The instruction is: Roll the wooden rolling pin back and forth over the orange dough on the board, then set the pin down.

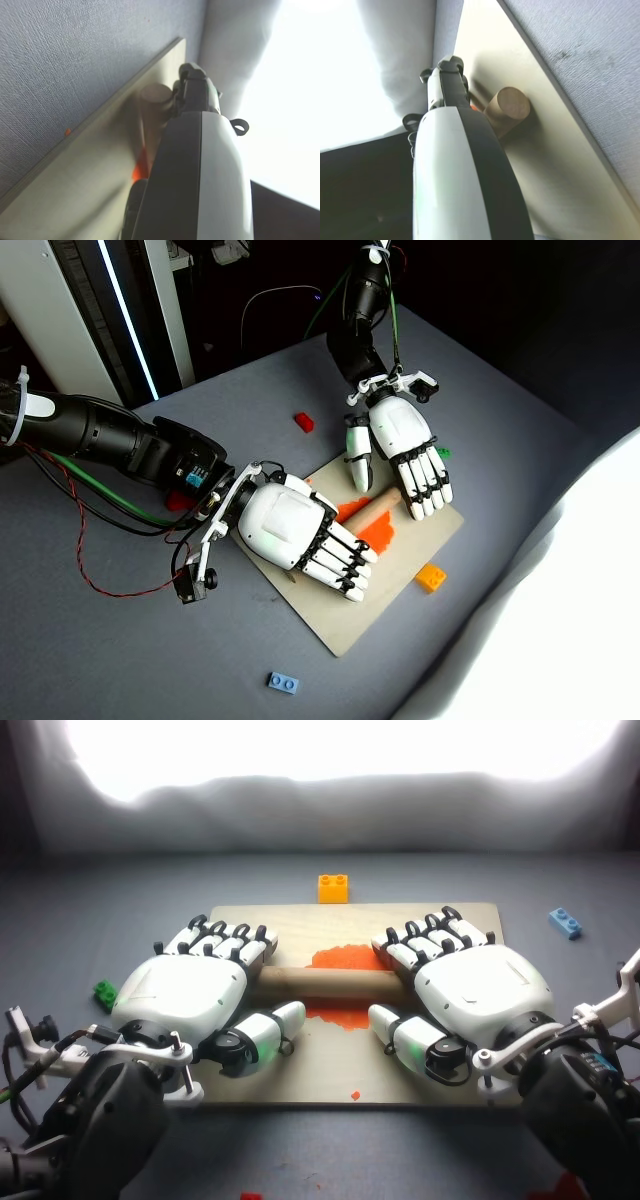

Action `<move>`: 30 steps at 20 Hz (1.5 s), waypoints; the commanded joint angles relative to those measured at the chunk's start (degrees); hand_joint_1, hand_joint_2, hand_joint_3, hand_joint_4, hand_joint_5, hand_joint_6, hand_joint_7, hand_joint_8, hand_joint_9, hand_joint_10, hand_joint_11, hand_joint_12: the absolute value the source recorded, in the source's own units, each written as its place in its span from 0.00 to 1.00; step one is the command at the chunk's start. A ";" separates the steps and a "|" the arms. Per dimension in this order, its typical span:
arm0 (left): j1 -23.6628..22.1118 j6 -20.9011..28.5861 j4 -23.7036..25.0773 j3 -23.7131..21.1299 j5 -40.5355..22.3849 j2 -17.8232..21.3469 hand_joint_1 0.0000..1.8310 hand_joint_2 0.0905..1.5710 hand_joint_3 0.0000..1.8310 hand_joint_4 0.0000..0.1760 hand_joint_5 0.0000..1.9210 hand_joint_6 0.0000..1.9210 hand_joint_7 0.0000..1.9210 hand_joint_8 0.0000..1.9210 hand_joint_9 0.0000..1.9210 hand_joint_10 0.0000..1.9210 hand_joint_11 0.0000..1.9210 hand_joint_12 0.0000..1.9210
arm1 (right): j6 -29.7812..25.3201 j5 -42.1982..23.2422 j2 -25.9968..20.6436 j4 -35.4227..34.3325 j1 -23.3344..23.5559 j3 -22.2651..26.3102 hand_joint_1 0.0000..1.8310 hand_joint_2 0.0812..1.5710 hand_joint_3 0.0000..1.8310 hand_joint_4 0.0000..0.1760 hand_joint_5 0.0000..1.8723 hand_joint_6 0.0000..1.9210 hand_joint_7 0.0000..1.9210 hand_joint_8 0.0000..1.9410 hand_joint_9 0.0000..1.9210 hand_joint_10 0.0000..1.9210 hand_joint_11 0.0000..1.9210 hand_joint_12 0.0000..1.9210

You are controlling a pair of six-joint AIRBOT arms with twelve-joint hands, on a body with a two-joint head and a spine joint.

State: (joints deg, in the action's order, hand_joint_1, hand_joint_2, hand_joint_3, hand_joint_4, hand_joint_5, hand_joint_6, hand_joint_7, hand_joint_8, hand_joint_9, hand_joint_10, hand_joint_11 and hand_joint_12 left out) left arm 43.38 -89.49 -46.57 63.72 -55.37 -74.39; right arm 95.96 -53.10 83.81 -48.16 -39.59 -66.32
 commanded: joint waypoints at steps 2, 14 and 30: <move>0.10 0.20 3.00 -0.45 -5.78 0.77 0.00 0.91 0.00 0.00 0.10 0.00 0.12 0.00 0.09 0.00 0.00 0.16 | 0.43 -3.97 -0.28 2.61 -0.11 0.46 0.00 0.95 0.00 0.00 0.13 0.01 0.12 0.00 0.09 0.00 0.00 0.18; 1.92 2.40 4.21 -3.19 -6.28 1.95 0.00 0.90 0.00 0.00 0.10 0.00 0.11 0.00 0.09 0.00 0.00 0.19 | 2.04 -4.60 -1.02 2.08 -0.14 2.72 0.00 0.94 0.00 0.00 0.14 0.00 0.12 0.00 0.09 0.01 0.00 0.13; 3.80 4.09 5.73 -6.76 -6.80 4.03 0.00 0.90 0.00 0.00 0.10 0.00 0.11 0.00 0.09 0.00 0.00 0.20 | 5.44 -5.54 -2.32 -1.04 -0.46 6.82 0.00 0.94 0.00 0.00 0.14 0.01 0.13 0.00 0.10 0.01 0.00 0.20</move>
State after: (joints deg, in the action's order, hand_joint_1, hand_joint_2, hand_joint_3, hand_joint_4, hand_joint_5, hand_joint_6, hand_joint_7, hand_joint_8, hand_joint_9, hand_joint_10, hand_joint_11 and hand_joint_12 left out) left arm 47.33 -85.58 -43.70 57.08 -56.58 -70.87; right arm 101.19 -54.72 81.62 -52.10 -40.03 -59.72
